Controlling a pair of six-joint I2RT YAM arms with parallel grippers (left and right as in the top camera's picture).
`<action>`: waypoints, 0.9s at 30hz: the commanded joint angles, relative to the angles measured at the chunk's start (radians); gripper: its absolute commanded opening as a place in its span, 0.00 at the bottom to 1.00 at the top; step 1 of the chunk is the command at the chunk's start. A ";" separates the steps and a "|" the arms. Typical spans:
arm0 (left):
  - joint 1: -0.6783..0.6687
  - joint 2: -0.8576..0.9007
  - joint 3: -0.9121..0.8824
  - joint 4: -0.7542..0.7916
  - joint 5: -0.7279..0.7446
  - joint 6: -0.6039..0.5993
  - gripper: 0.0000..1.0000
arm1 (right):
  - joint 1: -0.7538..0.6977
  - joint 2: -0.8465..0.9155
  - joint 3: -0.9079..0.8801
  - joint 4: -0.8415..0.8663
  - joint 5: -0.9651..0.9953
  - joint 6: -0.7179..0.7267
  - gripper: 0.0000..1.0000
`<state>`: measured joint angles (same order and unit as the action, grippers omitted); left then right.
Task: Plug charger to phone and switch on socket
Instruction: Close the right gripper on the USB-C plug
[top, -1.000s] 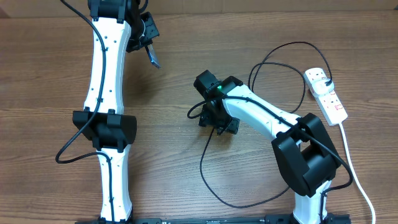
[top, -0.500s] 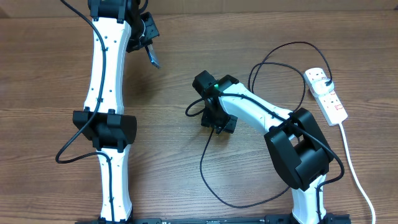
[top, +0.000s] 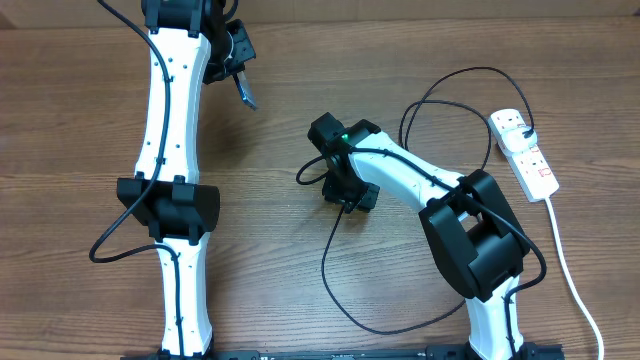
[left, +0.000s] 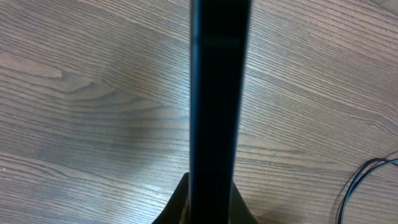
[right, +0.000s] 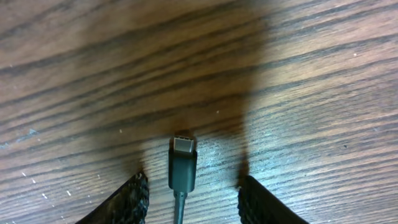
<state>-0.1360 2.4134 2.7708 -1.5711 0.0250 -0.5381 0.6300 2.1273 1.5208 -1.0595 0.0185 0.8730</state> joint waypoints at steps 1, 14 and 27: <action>-0.002 -0.033 0.026 0.009 -0.010 0.029 0.04 | 0.006 0.041 0.005 -0.027 -0.020 0.011 0.43; -0.001 -0.033 0.026 0.011 -0.010 0.029 0.04 | 0.006 0.042 0.005 -0.010 -0.020 0.019 0.33; -0.002 -0.033 0.026 0.011 -0.010 0.029 0.04 | 0.006 0.042 -0.022 0.006 -0.021 0.045 0.30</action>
<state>-0.1360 2.4134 2.7708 -1.5669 0.0250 -0.5201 0.6308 2.1315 1.5249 -1.0569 -0.0116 0.9001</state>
